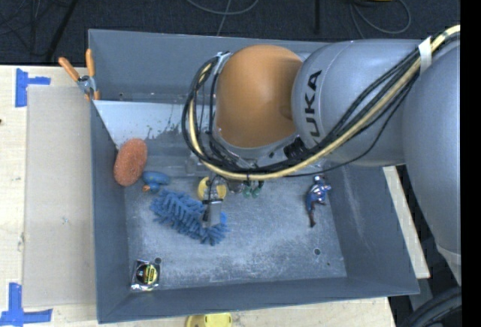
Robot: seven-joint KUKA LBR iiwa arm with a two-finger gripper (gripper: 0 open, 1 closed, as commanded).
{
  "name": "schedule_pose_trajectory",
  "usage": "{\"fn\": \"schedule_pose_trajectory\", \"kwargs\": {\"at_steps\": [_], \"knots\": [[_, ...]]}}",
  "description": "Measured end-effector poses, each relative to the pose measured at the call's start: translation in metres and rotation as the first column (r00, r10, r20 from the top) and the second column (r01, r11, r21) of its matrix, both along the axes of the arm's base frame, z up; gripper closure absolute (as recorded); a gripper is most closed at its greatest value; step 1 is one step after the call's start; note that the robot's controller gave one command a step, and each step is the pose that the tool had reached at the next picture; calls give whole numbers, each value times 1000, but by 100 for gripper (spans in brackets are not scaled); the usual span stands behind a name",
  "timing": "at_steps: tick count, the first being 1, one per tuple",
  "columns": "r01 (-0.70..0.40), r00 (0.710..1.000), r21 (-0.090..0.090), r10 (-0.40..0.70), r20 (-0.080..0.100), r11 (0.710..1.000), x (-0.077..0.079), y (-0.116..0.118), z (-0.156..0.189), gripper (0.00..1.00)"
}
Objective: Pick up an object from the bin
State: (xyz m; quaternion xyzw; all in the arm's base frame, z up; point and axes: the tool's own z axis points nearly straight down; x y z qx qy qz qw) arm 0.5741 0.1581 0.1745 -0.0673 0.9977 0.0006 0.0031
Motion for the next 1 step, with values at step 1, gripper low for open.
{"fn": "schedule_pose_trajectory", "kwargs": {"at_steps": [1], "knots": [[10,1000,-1,-10,-8,1000,-1,-7,-35,0]]}}
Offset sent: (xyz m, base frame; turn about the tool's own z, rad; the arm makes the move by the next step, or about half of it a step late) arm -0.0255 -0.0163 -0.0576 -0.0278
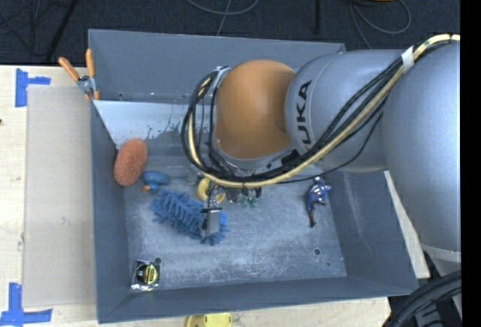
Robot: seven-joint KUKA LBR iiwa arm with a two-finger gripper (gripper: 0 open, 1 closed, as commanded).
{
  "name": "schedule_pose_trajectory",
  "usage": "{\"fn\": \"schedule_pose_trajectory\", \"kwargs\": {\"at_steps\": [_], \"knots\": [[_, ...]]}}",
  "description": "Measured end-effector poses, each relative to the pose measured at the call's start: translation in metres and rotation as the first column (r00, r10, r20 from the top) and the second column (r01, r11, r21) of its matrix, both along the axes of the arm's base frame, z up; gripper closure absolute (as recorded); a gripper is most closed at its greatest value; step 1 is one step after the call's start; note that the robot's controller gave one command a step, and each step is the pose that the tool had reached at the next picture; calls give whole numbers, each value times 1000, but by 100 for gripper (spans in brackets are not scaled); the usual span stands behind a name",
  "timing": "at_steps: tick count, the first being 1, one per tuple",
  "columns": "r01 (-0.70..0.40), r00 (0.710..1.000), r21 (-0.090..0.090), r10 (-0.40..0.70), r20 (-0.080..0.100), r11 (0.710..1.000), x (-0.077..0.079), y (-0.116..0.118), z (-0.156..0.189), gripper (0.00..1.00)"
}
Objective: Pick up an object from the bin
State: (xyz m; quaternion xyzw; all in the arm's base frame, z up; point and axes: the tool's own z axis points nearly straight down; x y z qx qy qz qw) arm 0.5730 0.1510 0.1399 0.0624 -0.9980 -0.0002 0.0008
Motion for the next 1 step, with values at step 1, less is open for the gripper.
{"fn": "schedule_pose_trajectory", "kwargs": {"at_steps": [1], "knots": [[72,997,-1,-72,-1,997,-13,-4,-13,0]]}}
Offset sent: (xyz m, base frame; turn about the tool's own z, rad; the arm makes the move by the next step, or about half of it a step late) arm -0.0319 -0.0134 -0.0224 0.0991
